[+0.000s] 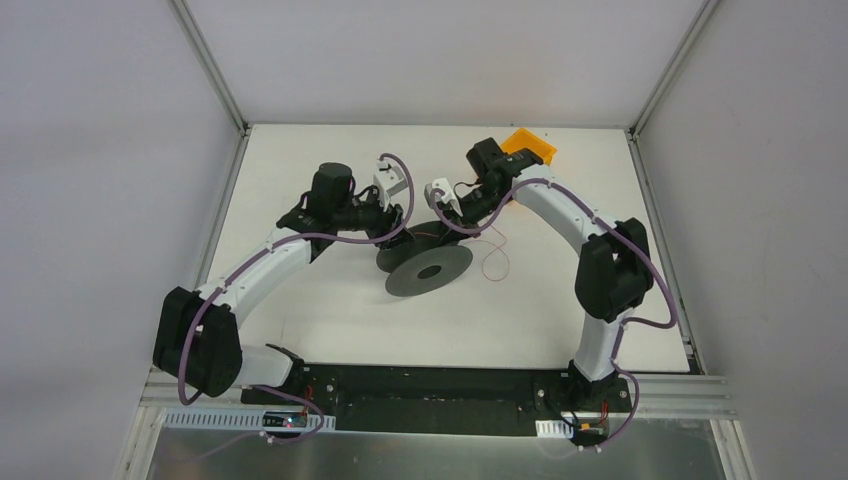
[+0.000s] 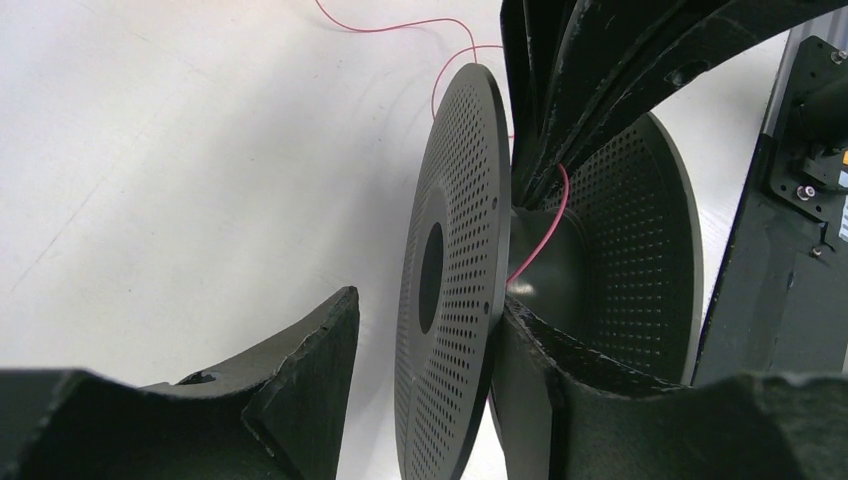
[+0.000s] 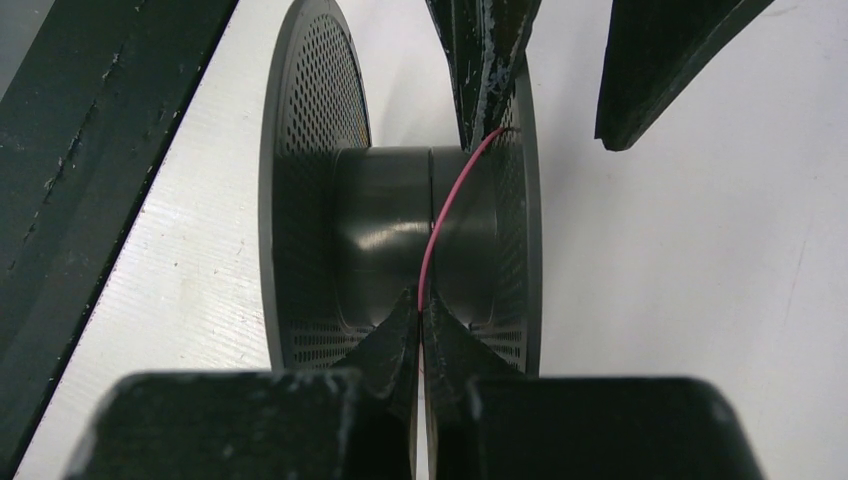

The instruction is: Wrap the cables

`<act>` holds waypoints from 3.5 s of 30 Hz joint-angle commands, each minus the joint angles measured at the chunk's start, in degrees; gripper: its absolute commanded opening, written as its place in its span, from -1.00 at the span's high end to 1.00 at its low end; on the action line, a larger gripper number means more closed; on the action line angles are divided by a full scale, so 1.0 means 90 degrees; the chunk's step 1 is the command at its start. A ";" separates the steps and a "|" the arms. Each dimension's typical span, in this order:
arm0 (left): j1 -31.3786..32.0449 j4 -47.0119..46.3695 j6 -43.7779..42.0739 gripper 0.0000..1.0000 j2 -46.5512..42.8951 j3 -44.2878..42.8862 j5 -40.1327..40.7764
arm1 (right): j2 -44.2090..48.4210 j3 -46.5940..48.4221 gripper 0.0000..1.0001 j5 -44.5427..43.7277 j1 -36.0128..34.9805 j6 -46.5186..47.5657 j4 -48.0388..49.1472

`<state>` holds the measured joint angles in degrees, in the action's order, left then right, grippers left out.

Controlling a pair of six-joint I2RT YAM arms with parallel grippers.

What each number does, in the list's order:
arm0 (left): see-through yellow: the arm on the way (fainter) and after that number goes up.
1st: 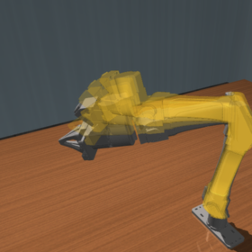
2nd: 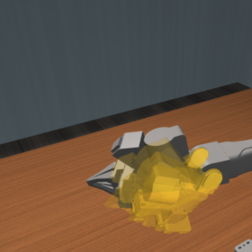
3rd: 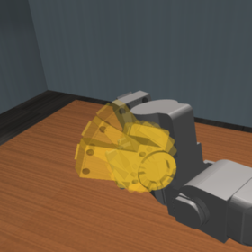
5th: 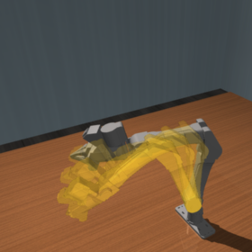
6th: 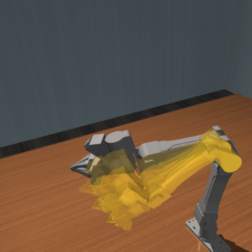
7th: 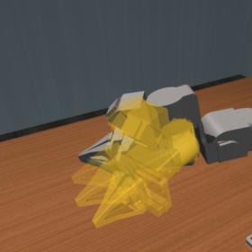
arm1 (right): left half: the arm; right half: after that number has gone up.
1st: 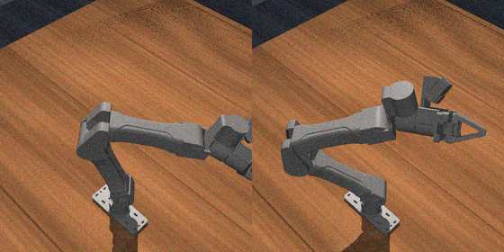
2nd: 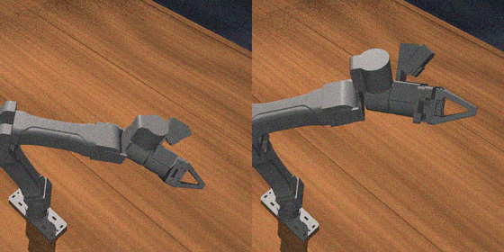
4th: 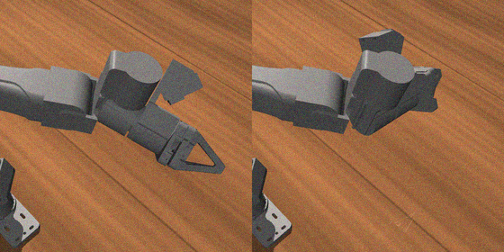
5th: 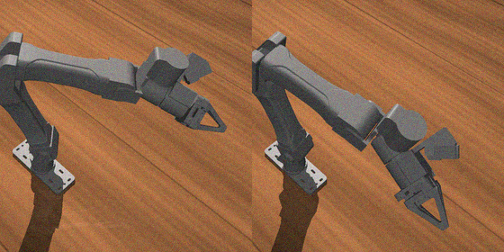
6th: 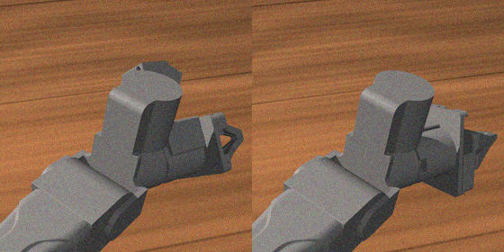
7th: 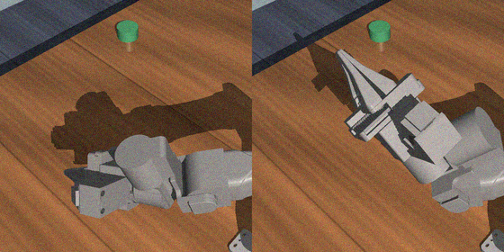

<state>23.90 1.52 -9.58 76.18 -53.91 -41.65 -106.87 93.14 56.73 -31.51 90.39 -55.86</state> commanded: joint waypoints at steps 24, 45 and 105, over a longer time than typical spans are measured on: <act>0.0137 -0.0189 0.0025 1.00 -0.0072 0.0094 0.0633 | 0.0272 -0.0651 0.96 0.0864 0.0311 -0.0580 0.1159; 0.0147 0.1139 0.0802 1.00 -0.0727 -0.0426 0.2746 | 0.2063 -0.2299 0.17 0.0412 0.0677 -0.4747 0.5283; -0.0854 0.3433 0.4495 1.00 -0.2473 -0.2329 0.4762 | 0.0600 -0.4764 0.73 -0.3171 -0.0539 -1.1110 1.0271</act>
<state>17.43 36.82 28.36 53.89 -69.06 4.49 -108.55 54.76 28.36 -35.40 -5.02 35.05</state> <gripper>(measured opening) 0.010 0.183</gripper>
